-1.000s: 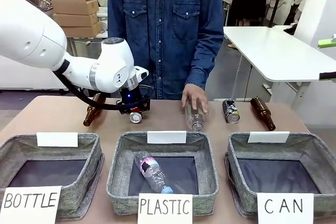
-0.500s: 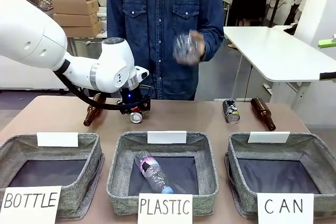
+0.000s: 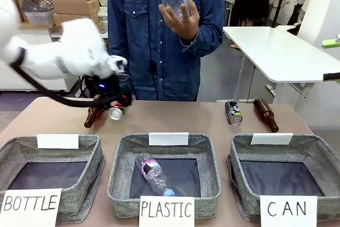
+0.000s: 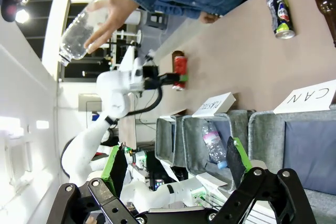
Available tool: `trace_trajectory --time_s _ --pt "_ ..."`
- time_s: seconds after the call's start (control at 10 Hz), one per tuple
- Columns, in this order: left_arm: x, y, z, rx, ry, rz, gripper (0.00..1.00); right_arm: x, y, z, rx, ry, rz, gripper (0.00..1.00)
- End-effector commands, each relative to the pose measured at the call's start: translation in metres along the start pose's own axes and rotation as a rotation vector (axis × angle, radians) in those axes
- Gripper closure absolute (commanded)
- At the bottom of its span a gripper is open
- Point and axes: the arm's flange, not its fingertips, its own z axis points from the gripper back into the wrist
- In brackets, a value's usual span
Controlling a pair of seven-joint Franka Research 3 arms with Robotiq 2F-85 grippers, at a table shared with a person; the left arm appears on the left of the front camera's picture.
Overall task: Sort the can waste into the basket.
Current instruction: Pick up the can waste from the table and place it in the right Fabric basket.
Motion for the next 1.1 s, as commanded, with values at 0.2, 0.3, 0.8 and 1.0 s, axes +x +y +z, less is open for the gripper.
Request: trace_trajectory --time_s 0.2,0.3,0.8,1.0 --pt "-0.101 0.137 0.133 -0.431 -0.008 -0.145 1.00 0.001 0.004 0.000 0.023 -0.003 -0.016 0.00" --pt "-0.132 0.168 0.167 -0.575 -0.033 -0.207 1.00 0.001 0.004 0.000 0.023 -0.003 -0.016 0.00" --pt "-0.227 0.207 0.205 -0.777 -0.234 -0.088 1.00 0.001 0.004 0.000 0.023 -0.003 -0.016 0.00" --pt "-0.228 0.229 0.231 -0.814 -0.128 -0.235 1.00 0.001 0.004 0.000 0.023 -0.003 -0.016 0.00"
